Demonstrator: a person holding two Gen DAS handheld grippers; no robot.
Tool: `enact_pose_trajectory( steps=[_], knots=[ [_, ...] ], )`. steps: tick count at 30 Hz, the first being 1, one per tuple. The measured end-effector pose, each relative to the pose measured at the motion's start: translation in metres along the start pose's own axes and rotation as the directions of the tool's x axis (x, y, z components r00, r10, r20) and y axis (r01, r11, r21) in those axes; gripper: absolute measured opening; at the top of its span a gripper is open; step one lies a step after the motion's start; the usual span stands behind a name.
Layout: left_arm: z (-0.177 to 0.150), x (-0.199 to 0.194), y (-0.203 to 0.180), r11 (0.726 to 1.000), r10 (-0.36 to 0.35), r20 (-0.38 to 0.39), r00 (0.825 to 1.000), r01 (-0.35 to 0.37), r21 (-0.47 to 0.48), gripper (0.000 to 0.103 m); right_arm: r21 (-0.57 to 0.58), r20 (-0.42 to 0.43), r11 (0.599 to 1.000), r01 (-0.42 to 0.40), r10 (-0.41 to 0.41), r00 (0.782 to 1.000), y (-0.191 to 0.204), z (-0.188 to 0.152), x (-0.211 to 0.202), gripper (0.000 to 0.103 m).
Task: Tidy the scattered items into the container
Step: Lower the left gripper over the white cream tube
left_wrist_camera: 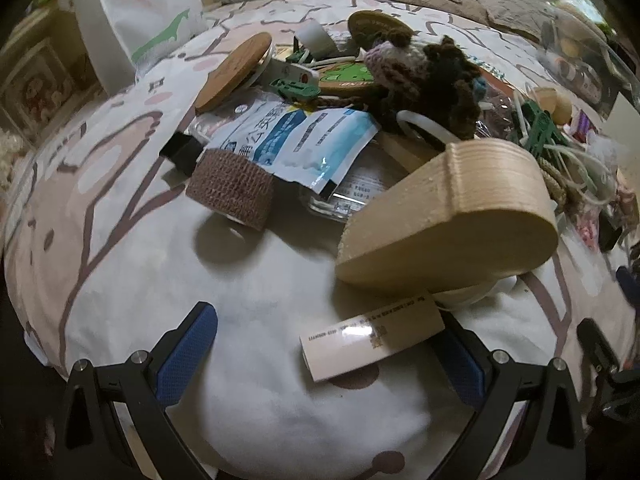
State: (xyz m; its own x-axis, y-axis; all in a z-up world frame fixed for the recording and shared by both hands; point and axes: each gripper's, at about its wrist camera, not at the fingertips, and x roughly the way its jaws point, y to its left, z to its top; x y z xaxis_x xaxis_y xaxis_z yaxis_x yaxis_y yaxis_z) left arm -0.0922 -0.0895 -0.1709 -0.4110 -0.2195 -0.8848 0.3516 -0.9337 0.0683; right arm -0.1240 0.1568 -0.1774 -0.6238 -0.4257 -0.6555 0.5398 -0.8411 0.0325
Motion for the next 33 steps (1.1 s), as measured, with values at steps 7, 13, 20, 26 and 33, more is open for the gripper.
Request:
enact_pose_trajectory(
  steps=[7,13,20,26,33],
  knots=[
    [-0.002,-0.001,-0.001,0.999,-0.038,-0.019,0.999,0.038,0.000,0.103,0.079,0.041,0.997,-0.006,0.002,0.999,-0.005,0.000,-0.007,0.103],
    [-0.004,0.001,0.003,0.998,-0.067,-0.019,0.998,0.067,0.017,0.103,0.223,0.114,0.974,-0.048,0.023,0.993,-0.017,0.003,-0.017,0.103],
    [-0.003,0.002,0.006,0.996,-0.086,-0.023,0.996,0.086,-0.002,0.103,0.316,0.100,0.945,-0.083,0.054,0.994,-0.032,0.010,-0.008,0.061],
    [-0.005,0.002,0.003,0.997,-0.079,-0.016,0.997,0.079,0.007,0.103,0.330,0.114,0.941,-0.072,0.035,0.993,-0.039,0.021,-0.006,0.049],
    [-0.004,0.000,0.005,0.994,-0.103,-0.015,0.995,0.104,0.024,0.103,0.340,0.065,0.940,-0.027,0.005,0.998,-0.044,0.021,0.012,0.034]
  ],
)
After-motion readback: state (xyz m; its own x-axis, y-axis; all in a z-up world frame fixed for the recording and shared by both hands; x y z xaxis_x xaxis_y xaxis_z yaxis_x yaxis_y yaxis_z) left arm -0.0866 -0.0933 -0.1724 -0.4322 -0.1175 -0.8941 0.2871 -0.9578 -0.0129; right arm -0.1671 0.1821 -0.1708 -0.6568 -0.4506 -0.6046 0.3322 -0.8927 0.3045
